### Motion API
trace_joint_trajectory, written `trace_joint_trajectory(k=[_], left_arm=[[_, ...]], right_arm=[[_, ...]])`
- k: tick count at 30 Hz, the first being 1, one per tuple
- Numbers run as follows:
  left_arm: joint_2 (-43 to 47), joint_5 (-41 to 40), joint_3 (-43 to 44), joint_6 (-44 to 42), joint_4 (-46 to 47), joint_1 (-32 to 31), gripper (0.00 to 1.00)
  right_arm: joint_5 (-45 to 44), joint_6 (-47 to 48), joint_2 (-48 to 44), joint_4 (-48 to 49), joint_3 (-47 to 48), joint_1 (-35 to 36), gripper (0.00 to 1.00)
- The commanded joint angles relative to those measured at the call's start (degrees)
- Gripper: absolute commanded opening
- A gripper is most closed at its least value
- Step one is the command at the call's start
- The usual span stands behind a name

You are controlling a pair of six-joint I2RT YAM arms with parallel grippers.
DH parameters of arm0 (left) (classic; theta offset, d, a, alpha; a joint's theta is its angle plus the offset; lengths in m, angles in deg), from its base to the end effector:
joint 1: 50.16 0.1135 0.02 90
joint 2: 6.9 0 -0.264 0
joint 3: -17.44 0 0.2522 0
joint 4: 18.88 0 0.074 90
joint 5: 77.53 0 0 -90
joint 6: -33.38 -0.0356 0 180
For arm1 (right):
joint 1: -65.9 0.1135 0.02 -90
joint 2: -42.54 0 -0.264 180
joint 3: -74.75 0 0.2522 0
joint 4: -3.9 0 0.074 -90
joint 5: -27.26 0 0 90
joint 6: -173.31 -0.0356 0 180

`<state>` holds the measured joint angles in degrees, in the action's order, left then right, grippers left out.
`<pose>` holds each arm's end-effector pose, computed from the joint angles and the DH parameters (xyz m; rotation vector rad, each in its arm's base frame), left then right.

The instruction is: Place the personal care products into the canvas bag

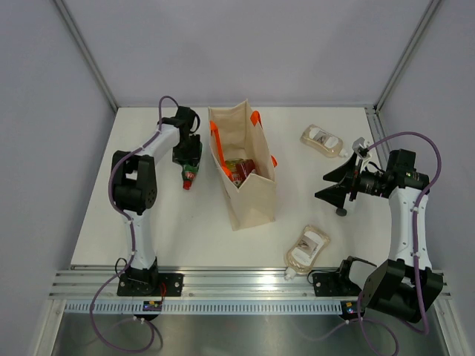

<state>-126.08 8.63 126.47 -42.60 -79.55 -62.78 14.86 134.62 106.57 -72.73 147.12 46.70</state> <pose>0.4230 -0.0923 0.1961 -0.0501 2.8002 -0.0177 0.1853 -0.0277 0.3116 -0.7948 1.7186 1.0216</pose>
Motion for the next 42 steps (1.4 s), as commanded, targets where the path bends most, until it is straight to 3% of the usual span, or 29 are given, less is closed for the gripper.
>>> trace_joint_trajectory(k=[1, 6, 8, 9, 10, 11, 13, 17, 18, 21, 27, 36, 42], left_arm=[[-4.2, -5.1, -1.1, -3.3, -3.9, 1.2, 0.57], [-6.6, 0.1, -1.0, -3.4, -4.3, 1.2, 0.64], [-6.7, 0.7, -0.7, -3.2, -4.4, 1.5, 0.63], [-6.6, 1.8, -0.4, -3.3, -4.6, 1.8, 0.58], [-6.5, 2.9, -0.4, -3.2, -4.4, 2.2, 0.32], [-6.1, 4.0, -0.5, -2.6, -4.0, 3.4, 0.16], [-4.1, 10.5, -2.0, -1.7, -2.0, 4.8, 0.07], [-0.6, 26.9, -6.2, 1.9, 3.5, 11.2, 0.0], [0.2, 34.1, -7.5, 3.0, 5.2, 12.3, 0.0], [2.8, 44.1, -12.7, 6.9, 11.5, 16.8, 0.0], [6.1, 56.6, -20.5, 13.7, 22.4, 21.2, 0.0], [10.7, 65.3, -28.6, 23.2, 38.5, 24.8, 0.0], [13.8, 67.6, -30.4, 22.7, 39.6, 26.3, 0.0]], right_arm=[[2.0, 2.1, 0.2, -0.7, 2.4, -0.5, 0.99], [2.1, 3.0, 0.3, -1.8, 2.6, -0.9, 0.99], [2.3, 3.8, 0.4, -2.3, 2.6, -1.1, 0.99], [2.4, 4.1, 0.6, -3.1, 2.8, -1.1, 0.99], [2.4, 4.4, 0.7, -3.3, 2.9, -1.2, 0.99], [2.5, 4.9, 0.7, -3.7, 3.0, -1.4, 0.99], [2.6, 5.3, 0.9, -4.1, 3.2, -1.5, 0.99], [2.8, 6.4, 1.1, -5.2, 3.4, -1.7, 1.0], [2.9, 6.7, 1.1, -5.8, 3.5, -1.9, 1.0], [3.2, 7.4, 1.3, -6.6, 3.7, -2.2, 1.0], [3.5, 8.4, 1.7, -7.4, 4.0, -2.3, 0.99], [3.7, 9.5, 2.4, -8.6, 4.1, -2.6, 0.99], [4.0, 10.7, 3.3, -9.7, 4.4, -2.6, 0.99]])
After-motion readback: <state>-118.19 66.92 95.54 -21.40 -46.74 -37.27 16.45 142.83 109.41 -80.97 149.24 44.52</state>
